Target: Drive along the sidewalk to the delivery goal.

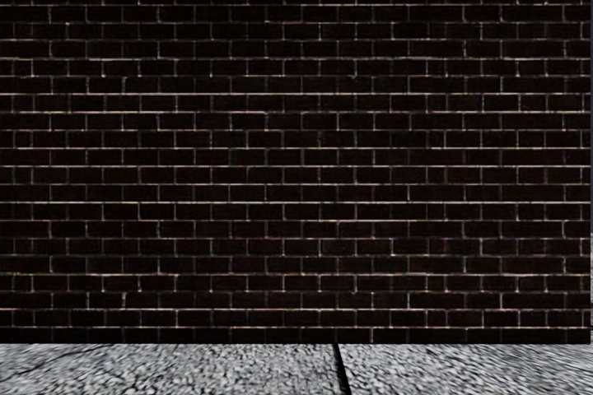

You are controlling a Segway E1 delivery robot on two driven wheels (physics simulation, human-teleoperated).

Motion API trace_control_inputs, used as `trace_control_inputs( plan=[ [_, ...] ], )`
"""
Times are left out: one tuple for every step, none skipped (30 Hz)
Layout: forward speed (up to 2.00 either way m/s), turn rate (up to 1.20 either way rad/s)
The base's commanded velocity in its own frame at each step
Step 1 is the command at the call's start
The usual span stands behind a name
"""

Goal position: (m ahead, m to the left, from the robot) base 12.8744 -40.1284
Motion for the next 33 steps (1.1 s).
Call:
trace_control_inputs(
  plan=[
    [0.00, 0.00],
    [0.00, 0.00],
    [0.00, 0.00],
    [0.00, 0.00],
    [0.00, 0.00],
    [0.00, 0.00],
    [0.00, 0.00],
    [0.00, 0.00],
    [0.00, 0.00],
    [0.00, 0.00],
    [0.00, 0.00],
    [0.00, 0.00],
    [0.00, 0.00],
    [0.00, 0.00],
    [0.00, 0.00],
    [0.00, 0.00],
    [0.00, 0.00],
    [0.00, 0.00],
    [0.00, 0.00],
    [0.00, 0.00],
    [0.00, 0.00],
    [0.00, 0.00],
    [0.00, 0.00],
    [0.00, 0.00],
    [0.00, 0.00],
    [0.00, 0.00],
    [0.00, 0.00],
    [0.00, 0.00],
    [0.00, 0.00],
    [0.00, 0.00],
    [0.00, -0.16],
    [0.00, -0.32],
    [0.00, -0.32]
  ],
)
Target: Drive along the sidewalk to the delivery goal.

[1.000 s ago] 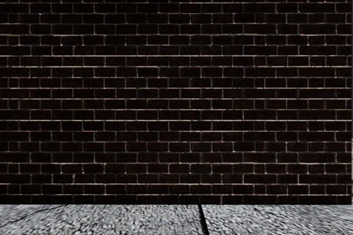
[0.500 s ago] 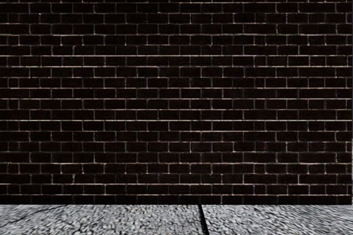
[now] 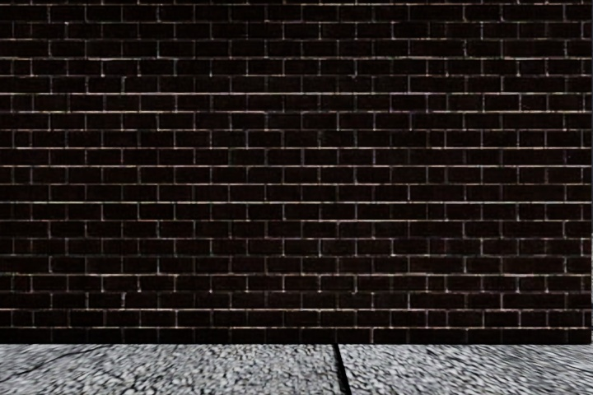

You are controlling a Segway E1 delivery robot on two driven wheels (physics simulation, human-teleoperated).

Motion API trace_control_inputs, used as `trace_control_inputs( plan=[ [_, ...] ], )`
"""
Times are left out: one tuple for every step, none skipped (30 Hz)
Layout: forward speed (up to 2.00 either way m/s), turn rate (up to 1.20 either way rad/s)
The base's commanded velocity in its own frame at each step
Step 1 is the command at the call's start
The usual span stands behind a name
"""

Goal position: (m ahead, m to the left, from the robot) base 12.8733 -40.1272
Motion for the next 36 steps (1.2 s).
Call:
trace_control_inputs(
  plan=[
    [0.00, -0.38],
    [0.00, -0.41],
    [0.00, -0.41],
    [0.00, -0.41],
    [0.00, -0.41],
    [0.00, -0.41],
    [0.00, -0.42],
    [0.00, -0.42],
    [0.00, -0.42],
    [0.00, -0.42],
    [0.00, -0.43],
    [0.00, -0.43],
    [0.00, -0.43],
    [0.00, -0.43],
    [0.00, -0.43],
    [0.00, -0.43],
    [0.00, -0.43],
    [0.00, -0.43],
    [0.00, -0.43],
    [0.00, -0.43],
    [0.00, -0.43],
    [0.00, -0.43],
    [0.00, -0.43],
    [0.00, -0.43],
    [0.00, -0.43],
    [0.00, -0.43],
    [0.00, -0.43],
    [0.00, -0.43],
    [0.00, -0.43],
    [0.00, -0.43],
    [0.00, -0.44],
    [0.00, -0.46],
    [0.00, -0.47],
    [0.00, -0.47],
    [0.00, -0.47],
    [0.00, -0.47]
  ],
)
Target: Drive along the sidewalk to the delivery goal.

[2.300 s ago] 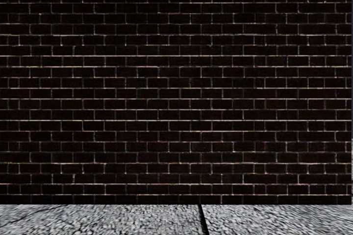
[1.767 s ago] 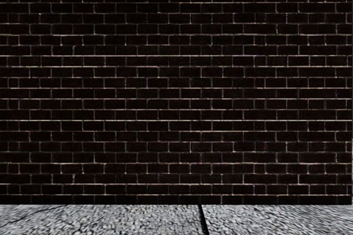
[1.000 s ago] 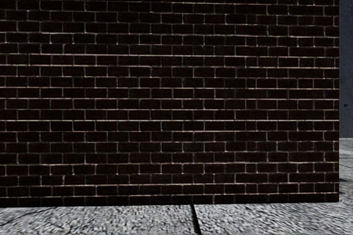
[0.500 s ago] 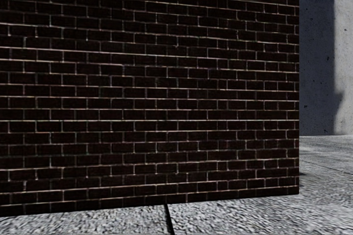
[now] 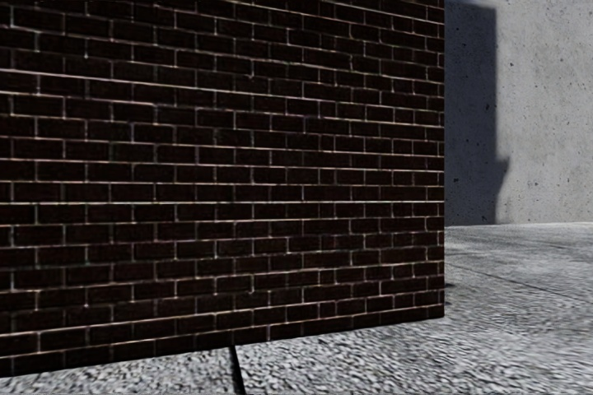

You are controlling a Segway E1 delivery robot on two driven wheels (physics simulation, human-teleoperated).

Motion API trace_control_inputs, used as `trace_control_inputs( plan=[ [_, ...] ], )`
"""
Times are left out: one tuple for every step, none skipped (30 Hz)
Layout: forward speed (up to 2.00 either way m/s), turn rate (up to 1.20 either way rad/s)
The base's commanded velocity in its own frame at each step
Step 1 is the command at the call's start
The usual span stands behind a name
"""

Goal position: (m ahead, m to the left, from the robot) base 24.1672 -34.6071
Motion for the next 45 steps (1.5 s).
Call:
trace_control_inputs(
  plan=[
    [0.00, -0.48],
    [0.00, -0.48],
    [0.00, -0.49],
    [0.00, -0.50],
    [0.00, -0.51],
    [0.00, -0.55],
    [0.00, -0.55],
    [0.00, -0.60],
    [0.00, -0.61],
    [0.00, -0.61],
    [0.00, -0.61],
    [0.00, -0.61],
    [0.00, -0.61],
    [0.00, -0.61],
    [0.00, -0.61],
    [0.00, -0.61],
    [0.00, -0.61],
    [0.00, -0.61],
    [0.00, -0.61],
    [0.00, -0.61],
    [0.00, -0.61],
    [0.00, -0.61],
    [0.00, -0.61],
    [0.00, -0.61],
    [0.00, -0.61],
    [0.00, -0.61],
    [0.00, -0.61],
    [0.00, -0.61],
    [0.00, -0.61],
    [0.00, -0.61],
    [0.00, -0.61],
    [0.00, -0.61],
    [0.00, -0.61],
    [0.00, -0.61],
    [0.00, -0.61],
    [0.00, -0.61],
    [0.00, -0.61],
    [0.00, -0.61],
    [0.00, -0.61],
    [0.00, -0.61],
    [0.02, -0.61],
    [0.09, -0.61],
    [0.09, -0.61],
    [0.36, -0.61],
    [0.75, -0.61]
  ],
)
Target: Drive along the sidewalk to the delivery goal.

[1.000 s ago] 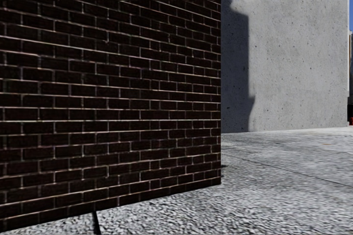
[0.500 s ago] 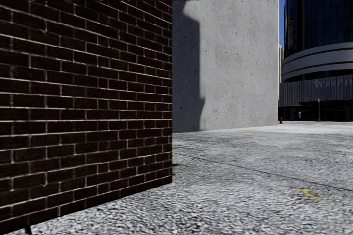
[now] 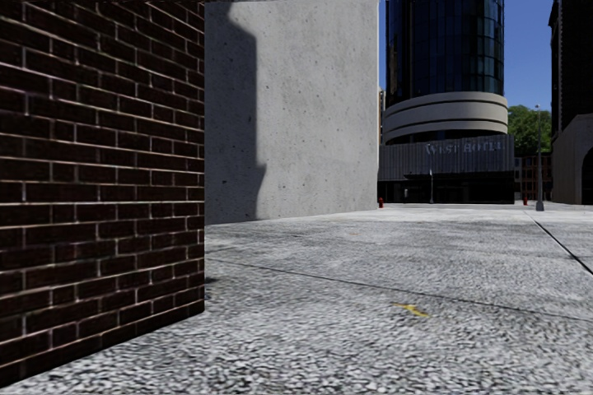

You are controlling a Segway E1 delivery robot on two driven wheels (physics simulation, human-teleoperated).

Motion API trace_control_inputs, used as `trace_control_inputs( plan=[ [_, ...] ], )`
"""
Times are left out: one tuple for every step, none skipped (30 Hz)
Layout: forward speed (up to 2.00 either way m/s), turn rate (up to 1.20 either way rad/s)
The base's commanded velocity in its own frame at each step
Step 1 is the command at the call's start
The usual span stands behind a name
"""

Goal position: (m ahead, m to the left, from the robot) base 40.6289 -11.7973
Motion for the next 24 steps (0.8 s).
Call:
trace_control_inputs(
  plan=[
    [0.98, -0.61],
    [0.98, -0.61],
    [1.10, -0.61],
    [1.14, -0.61],
    [1.16, -0.61],
    [1.16, -0.61],
    [1.17, -0.61],
    [1.20, -0.61],
    [1.24, -0.61],
    [1.24, -0.61],
    [1.24, -0.61],
    [1.25, -0.61],
    [1.25, -0.61],
    [1.25, -0.61],
    [1.25, -0.61],
    [1.25, -0.61],
    [1.25, -0.61],
    [1.25, -0.61],
    [1.25, -0.61],
    [1.25, -0.61],
    [1.25, -0.61],
    [1.26, -0.61],
    [1.26, -0.61],
    [1.27, -0.61]
  ],
)
